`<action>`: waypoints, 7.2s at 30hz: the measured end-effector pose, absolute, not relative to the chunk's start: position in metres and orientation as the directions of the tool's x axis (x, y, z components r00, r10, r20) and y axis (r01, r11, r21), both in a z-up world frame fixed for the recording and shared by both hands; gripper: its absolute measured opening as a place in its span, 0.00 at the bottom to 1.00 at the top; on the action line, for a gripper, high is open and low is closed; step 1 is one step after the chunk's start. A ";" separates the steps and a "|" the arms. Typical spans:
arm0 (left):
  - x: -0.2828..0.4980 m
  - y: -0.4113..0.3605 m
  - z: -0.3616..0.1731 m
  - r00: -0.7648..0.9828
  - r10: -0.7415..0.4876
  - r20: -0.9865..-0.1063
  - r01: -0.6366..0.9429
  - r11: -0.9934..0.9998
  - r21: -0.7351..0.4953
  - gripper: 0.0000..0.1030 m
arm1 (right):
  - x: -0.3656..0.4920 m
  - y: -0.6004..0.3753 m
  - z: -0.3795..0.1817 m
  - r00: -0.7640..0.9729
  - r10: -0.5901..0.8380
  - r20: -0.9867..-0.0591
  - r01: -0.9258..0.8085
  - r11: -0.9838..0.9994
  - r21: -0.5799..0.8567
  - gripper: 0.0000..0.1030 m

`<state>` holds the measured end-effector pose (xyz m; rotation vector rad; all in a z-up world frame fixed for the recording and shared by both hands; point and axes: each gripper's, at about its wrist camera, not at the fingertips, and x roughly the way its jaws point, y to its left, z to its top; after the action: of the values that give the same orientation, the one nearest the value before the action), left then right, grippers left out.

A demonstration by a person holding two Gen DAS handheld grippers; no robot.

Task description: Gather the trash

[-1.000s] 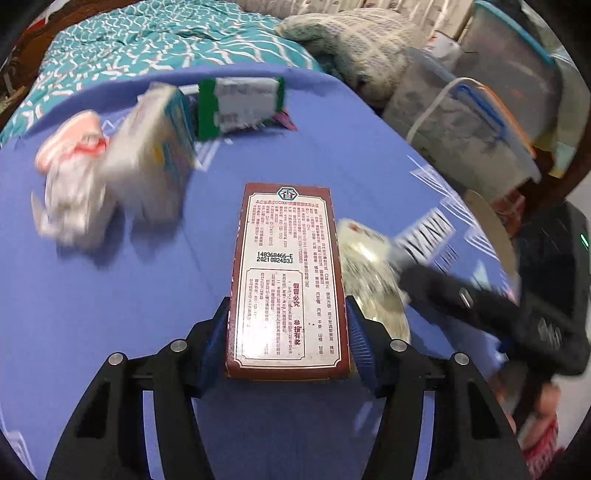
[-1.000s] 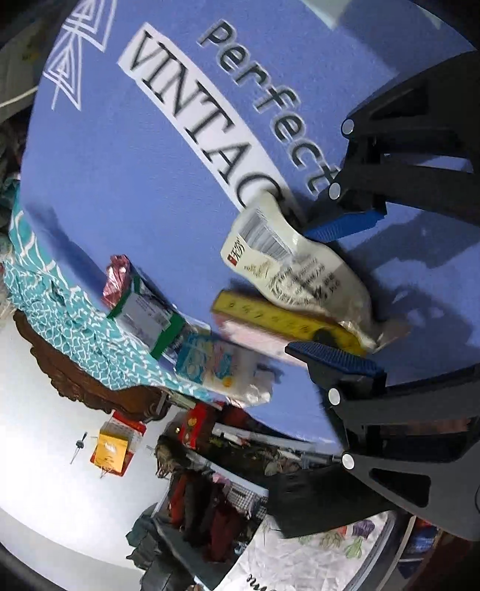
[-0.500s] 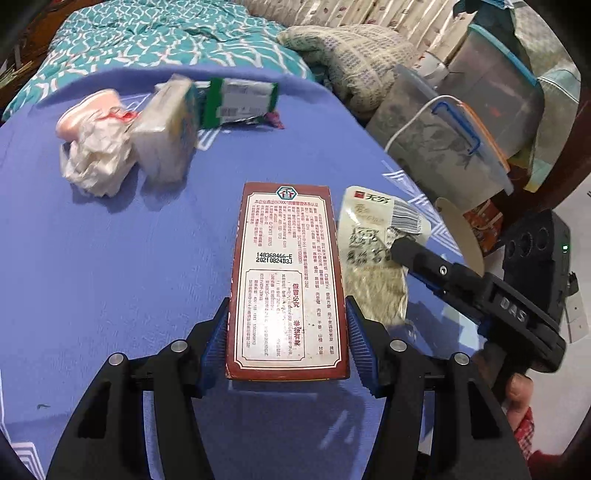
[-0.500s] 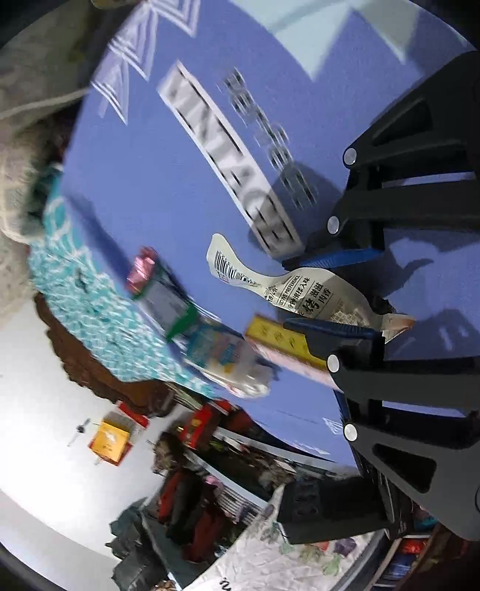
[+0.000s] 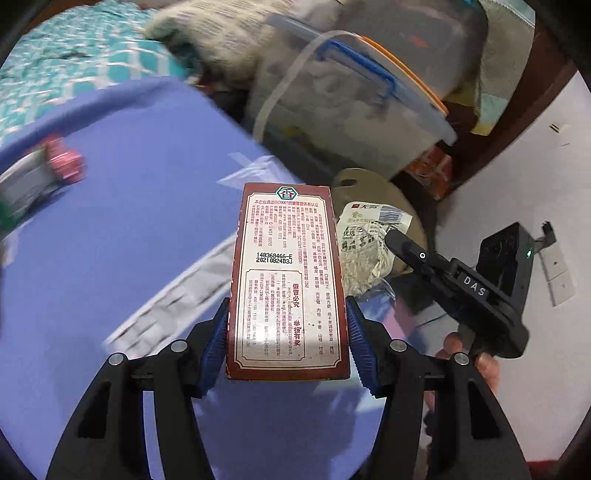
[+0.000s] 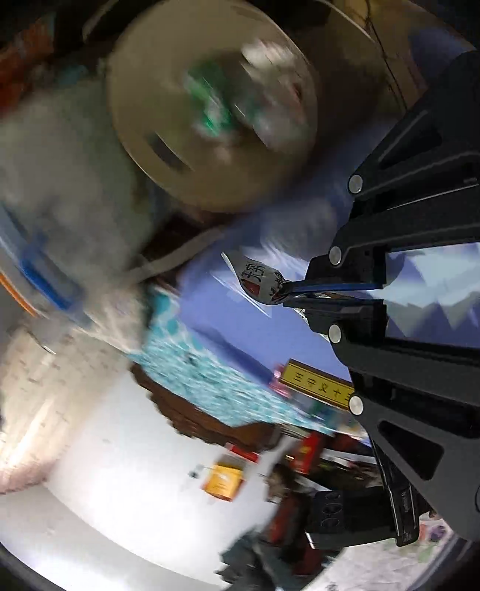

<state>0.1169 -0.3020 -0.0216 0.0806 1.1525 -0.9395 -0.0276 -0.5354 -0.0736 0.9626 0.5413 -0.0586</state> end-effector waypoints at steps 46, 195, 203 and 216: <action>0.069 -0.028 -0.031 0.579 -0.206 -0.789 0.278 0.959 -0.046 0.78 | 0.026 -0.295 -0.025 0.816 0.190 -0.545 0.178 0.815 0.551 0.83; 0.098 -0.303 -0.013 0.129 -0.554 -0.823 0.740 0.606 -0.292 0.30 | -0.062 -0.488 -0.061 0.792 -0.119 -0.599 0.436 0.796 0.419 0.58; 0.108 -0.477 -0.023 0.059 -0.541 -0.839 0.817 0.508 -0.271 0.38 | -0.070 -0.600 -0.087 0.736 -0.191 -0.650 0.589 0.654 0.475 0.67; 0.116 -0.468 -0.032 0.119 -0.558 -0.821 0.797 0.547 -0.257 0.73 | -0.095 -0.613 -0.088 0.768 -0.277 -0.577 0.614 0.574 0.542 0.75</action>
<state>0.1158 -0.4684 -0.0323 0.2728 1.0519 -1.0083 -0.0950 -0.6125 -0.0883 0.8021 0.4631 -0.5444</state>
